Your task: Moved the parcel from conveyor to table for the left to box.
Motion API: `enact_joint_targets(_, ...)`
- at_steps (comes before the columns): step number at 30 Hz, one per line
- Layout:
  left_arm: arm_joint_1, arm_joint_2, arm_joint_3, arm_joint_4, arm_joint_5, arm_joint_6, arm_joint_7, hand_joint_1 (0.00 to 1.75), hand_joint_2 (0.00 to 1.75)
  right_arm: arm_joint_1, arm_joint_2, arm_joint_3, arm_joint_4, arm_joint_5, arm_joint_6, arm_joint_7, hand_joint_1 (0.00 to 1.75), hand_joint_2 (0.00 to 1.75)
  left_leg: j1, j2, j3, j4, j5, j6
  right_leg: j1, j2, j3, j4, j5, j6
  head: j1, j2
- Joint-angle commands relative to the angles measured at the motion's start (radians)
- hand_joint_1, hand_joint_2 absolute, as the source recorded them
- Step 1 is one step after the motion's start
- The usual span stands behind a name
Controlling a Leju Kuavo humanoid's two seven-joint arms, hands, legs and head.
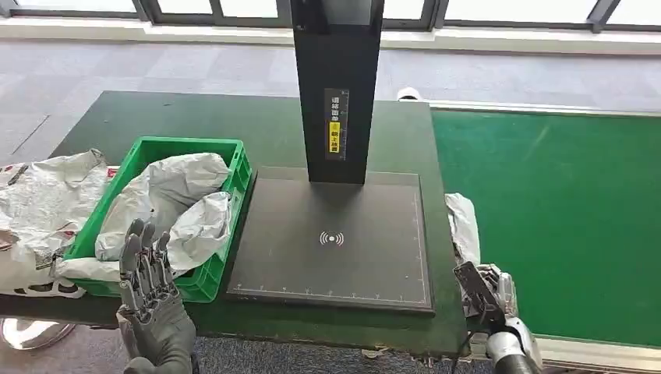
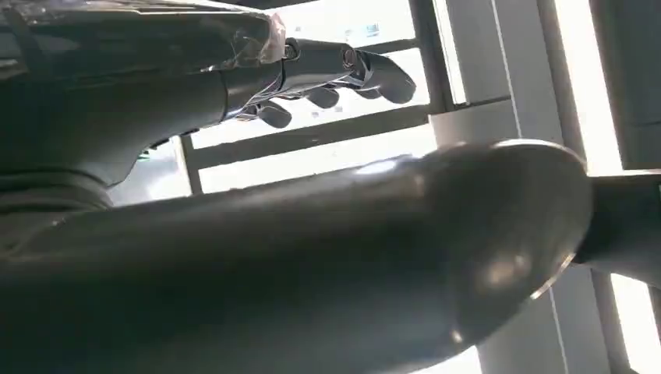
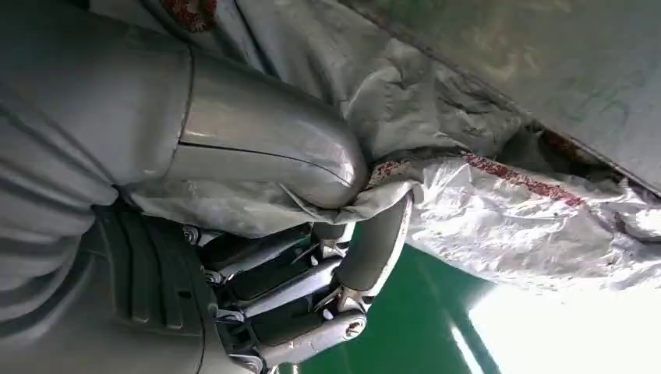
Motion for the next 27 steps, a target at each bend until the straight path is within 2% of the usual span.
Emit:
enact_joint_targets(1,0.025,0.018,0.0,0.004,-0.001,0.004,0.002,0.0,0.0,0.138,0.068,-0.051,-0.312,-0.269,-0.034,-0.203,1.75,1.75,0.0,-0.002,-0.002,-0.001,0.001,0.0,0.0,-0.002,-0.001,-0.001,0.0,0.0,0.0,0.0)
enact_joint_targets(2,0.026,0.017,0.001,0.003,0.0,0.004,0.002,0.0,0.0,0.171,0.074,-0.037,-0.403,-0.314,-0.037,-0.203,1.75,1.75,0.0,-0.004,-0.004,-0.002,0.002,0.0,0.0,-0.004,-0.003,-0.002,0.0,0.0,0.0,0.0)
enact_joint_targets(4,0.029,0.022,0.001,-0.001,0.01,0.004,0.002,0.0,0.0,0.327,0.083,0.015,-0.733,-0.486,-0.024,-0.203,1.75,1.75,-0.001,-0.009,-0.005,-0.002,0.001,0.0,-0.001,-0.009,-0.005,-0.001,-0.002,0.001,0.0,0.0)
enact_joint_targets(6,0.027,0.029,0.003,-0.002,0.017,0.003,0.002,0.0,0.0,0.427,0.1,0.037,-0.925,-0.55,-0.029,-0.203,1.75,1.75,-0.001,-0.014,0.0,-0.002,0.002,0.001,-0.001,-0.014,-0.006,0.0,-0.003,0.0,0.0,0.0)
enact_joint_targets(9,0.034,0.03,0.006,-0.006,0.022,0.004,0.002,0.0,0.0,0.538,0.132,0.083,-1.16,-0.566,-0.071,-0.203,1.75,1.75,-0.002,-0.029,-0.008,0.0,0.005,0.001,-0.003,-0.029,-0.009,0.001,-0.006,0.002,0.0,0.0)
enact_joint_targets(11,0.04,0.035,0.004,-0.016,0.026,0.004,0.002,0.0,0.0,0.578,0.123,0.146,-1.276,-0.558,-0.134,-0.203,1.75,1.75,-0.002,-0.032,-0.014,0.001,0.005,0.002,-0.004,-0.032,-0.013,0.003,-0.006,0.002,0.0,0.0)
enact_joint_targets(13,0.045,0.034,0.011,-0.021,0.025,0.001,0.002,0.0,0.0,0.595,0.111,0.2,-1.336,-0.542,-0.2,-0.203,1.75,1.75,-0.002,-0.028,-0.013,0.001,0.004,0.002,-0.003,-0.028,-0.014,0.002,-0.007,0.002,0.0,0.0)
enact_joint_targets(15,0.045,0.034,0.011,-0.021,0.025,0.001,0.002,0.0,0.0,0.595,0.111,0.2,-1.336,-0.542,-0.2,-0.203,1.75,1.75,-0.002,-0.025,-0.012,0.0,0.003,0.001,-0.003,-0.024,-0.013,0.002,-0.007,0.002,0.0,0.0)
enact_joint_targets(21,0.045,0.034,0.011,-0.021,0.025,0.001,0.002,0.0,0.0,0.595,0.111,0.2,-1.336,-0.542,-0.2,-0.203,1.75,1.75,-0.002,-0.024,-0.011,-0.001,0.004,0.002,-0.003,-0.025,-0.013,-0.001,-0.006,0.003,0.0,0.0)
enact_joint_targets(24,0.056,0.025,0.025,-0.031,0.017,-0.002,0.002,0.0,0.0,0.598,0.041,0.307,-1.374,-0.577,-0.313,-0.203,1.75,1.75,-0.002,-0.023,-0.012,-0.001,0.004,0.003,-0.003,-0.024,-0.013,0.0,-0.006,0.004,0.0,0.0)
enact_joint_targets(27,0.072,0.016,0.039,-0.051,0.001,0.003,0.002,0.0,0.0,0.588,0.014,0.375,-1.395,-0.553,-0.375,-0.203,1.75,1.75,-0.003,-0.022,-0.012,-0.001,0.004,0.003,-0.004,-0.023,-0.013,0.0,-0.005,0.004,0.0,0.0)
